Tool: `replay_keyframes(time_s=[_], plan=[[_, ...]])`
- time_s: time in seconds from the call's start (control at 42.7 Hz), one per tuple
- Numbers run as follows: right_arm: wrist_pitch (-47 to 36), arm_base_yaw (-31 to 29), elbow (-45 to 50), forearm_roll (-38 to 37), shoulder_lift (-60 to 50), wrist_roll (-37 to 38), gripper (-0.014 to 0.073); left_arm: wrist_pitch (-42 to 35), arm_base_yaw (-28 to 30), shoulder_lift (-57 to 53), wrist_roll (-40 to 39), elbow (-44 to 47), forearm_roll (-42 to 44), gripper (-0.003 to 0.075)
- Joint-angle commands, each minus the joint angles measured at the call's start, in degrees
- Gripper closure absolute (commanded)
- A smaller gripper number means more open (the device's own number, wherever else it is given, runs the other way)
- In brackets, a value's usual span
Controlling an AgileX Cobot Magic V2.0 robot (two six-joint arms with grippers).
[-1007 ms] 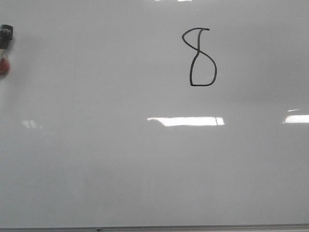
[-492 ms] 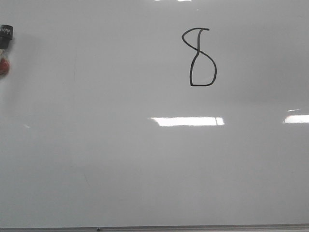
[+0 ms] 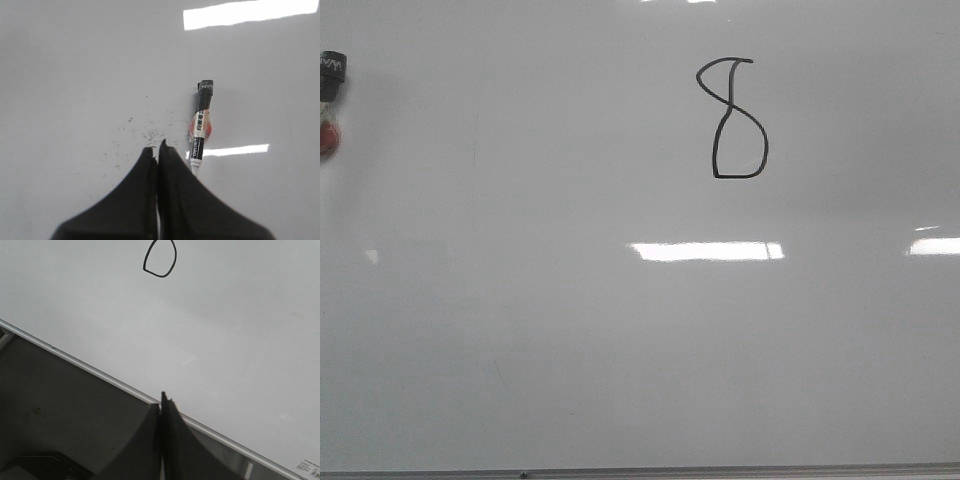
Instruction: Write number 8 on whiteboard
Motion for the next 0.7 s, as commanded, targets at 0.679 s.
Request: replay_keyframes(time_s=[0.679], plan=[[-3.3, -0.25, -1.37, -0.6, 0.1, -0.11, 0.0662, -5.43, 0.0, -0.81, 0.88, 0.79, -4.25, 0.0741]])
